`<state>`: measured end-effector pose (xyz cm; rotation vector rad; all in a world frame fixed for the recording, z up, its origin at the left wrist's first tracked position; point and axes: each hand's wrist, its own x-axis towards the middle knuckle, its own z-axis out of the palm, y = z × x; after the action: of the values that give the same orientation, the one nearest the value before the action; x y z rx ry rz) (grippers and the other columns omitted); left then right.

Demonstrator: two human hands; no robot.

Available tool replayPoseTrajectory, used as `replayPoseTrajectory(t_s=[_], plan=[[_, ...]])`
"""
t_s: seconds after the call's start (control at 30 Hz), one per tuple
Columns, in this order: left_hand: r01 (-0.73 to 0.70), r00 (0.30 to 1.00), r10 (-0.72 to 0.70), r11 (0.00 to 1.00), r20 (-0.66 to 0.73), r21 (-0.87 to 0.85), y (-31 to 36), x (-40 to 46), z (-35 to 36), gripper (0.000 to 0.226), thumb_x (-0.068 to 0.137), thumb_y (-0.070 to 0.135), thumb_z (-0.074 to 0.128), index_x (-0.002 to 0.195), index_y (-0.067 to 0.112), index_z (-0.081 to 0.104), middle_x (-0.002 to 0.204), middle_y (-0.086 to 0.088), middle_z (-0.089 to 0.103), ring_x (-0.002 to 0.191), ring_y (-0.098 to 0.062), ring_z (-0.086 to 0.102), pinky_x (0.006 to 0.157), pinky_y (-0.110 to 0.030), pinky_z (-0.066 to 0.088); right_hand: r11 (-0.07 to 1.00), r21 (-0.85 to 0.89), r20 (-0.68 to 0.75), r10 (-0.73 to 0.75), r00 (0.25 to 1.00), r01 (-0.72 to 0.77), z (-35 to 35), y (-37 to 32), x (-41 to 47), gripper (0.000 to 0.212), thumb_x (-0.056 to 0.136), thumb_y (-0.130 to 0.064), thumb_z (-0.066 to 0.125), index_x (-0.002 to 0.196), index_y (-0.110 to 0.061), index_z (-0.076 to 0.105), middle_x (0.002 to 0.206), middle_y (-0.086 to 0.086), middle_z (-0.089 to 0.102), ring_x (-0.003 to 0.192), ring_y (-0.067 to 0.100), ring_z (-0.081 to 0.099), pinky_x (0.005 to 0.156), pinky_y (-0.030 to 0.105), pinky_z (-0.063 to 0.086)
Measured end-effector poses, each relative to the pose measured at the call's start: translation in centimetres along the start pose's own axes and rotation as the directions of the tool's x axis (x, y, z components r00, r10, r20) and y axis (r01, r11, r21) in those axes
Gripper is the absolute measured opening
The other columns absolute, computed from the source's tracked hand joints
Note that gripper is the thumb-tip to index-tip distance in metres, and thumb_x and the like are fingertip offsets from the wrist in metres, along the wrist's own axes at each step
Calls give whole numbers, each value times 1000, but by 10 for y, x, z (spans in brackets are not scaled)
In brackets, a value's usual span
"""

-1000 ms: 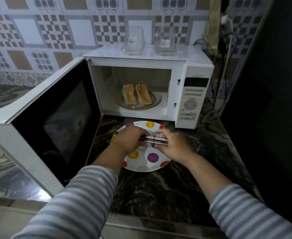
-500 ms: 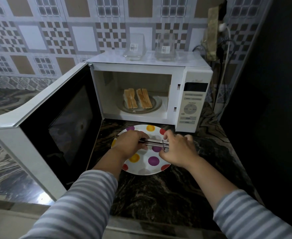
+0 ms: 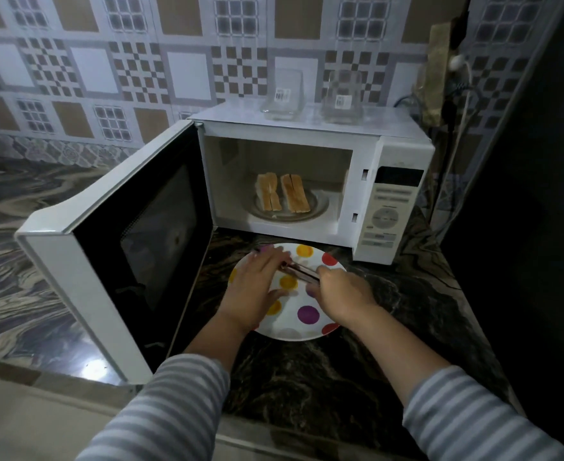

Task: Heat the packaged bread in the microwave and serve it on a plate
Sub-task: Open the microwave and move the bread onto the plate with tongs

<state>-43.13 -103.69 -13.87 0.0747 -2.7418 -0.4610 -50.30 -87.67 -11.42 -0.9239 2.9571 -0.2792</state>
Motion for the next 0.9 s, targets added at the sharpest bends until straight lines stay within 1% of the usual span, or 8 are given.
replayPoseTrajectory(t_s=[0.07,0.23,0.3,0.37,0.5,0.63,0.77,0.9], plan=[[147,986,-152,986,-71,-78,-12,-14,9,66,91,37,59,148,24,29,155,4,28,144,-12,21,116,-24,5,998,40,-38,59,997,-58,-6,0,9,33,98,-42,43,110,-13,52,107,11,64,96,32,61,67,34,40],[398,916,-391,913,90,-86,-50,-42,35,85,83,71,33,152,24,16,159,-2,19,147,-20,15,119,-38,6,981,144,-74,143,987,-132,-21,-14,46,40,97,-45,44,104,-7,55,100,13,63,83,31,58,60,31,39],[418,907,-413,906,84,-60,-58,-46,42,91,80,76,24,153,23,13,160,-2,18,147,-19,14,120,-35,4,960,213,-62,200,978,-183,-23,-23,66,39,97,-45,44,97,-8,56,93,11,61,76,28,55,56,29,38],[427,903,-424,903,71,-41,-61,-47,46,88,84,74,28,153,23,11,160,0,16,147,-16,13,119,-33,1,935,263,-59,262,963,-239,-22,-31,85,37,98,-43,44,92,-9,57,91,11,61,73,26,53,54,28,37],[440,898,-439,897,30,-44,-63,-44,49,83,84,74,28,152,30,12,159,4,19,147,-13,12,119,-34,1,909,278,-58,339,939,-311,-16,-42,118,44,98,-41,44,109,-2,63,110,16,64,99,35,60,68,32,41],[442,897,-441,896,30,-44,-66,-44,50,86,76,79,17,151,36,14,159,7,19,147,-13,13,121,-37,2,895,282,-62,376,924,-345,-9,-46,141,44,96,-42,46,114,-5,62,115,16,64,103,36,60,70,32,41],[453,891,-453,891,34,-14,-61,-42,46,79,82,75,25,150,36,16,158,6,21,146,-13,13,120,-37,0,907,287,-140,359,923,-309,-2,-46,140,48,95,-51,42,116,-10,57,110,14,64,99,35,61,67,33,42],[453,890,-453,891,45,12,-56,-41,41,88,72,78,10,149,37,16,158,6,21,146,-12,11,119,-38,-1,863,457,-150,316,937,-218,12,-41,120,47,96,-53,39,122,-15,51,115,11,62,104,33,59,73,36,45]])
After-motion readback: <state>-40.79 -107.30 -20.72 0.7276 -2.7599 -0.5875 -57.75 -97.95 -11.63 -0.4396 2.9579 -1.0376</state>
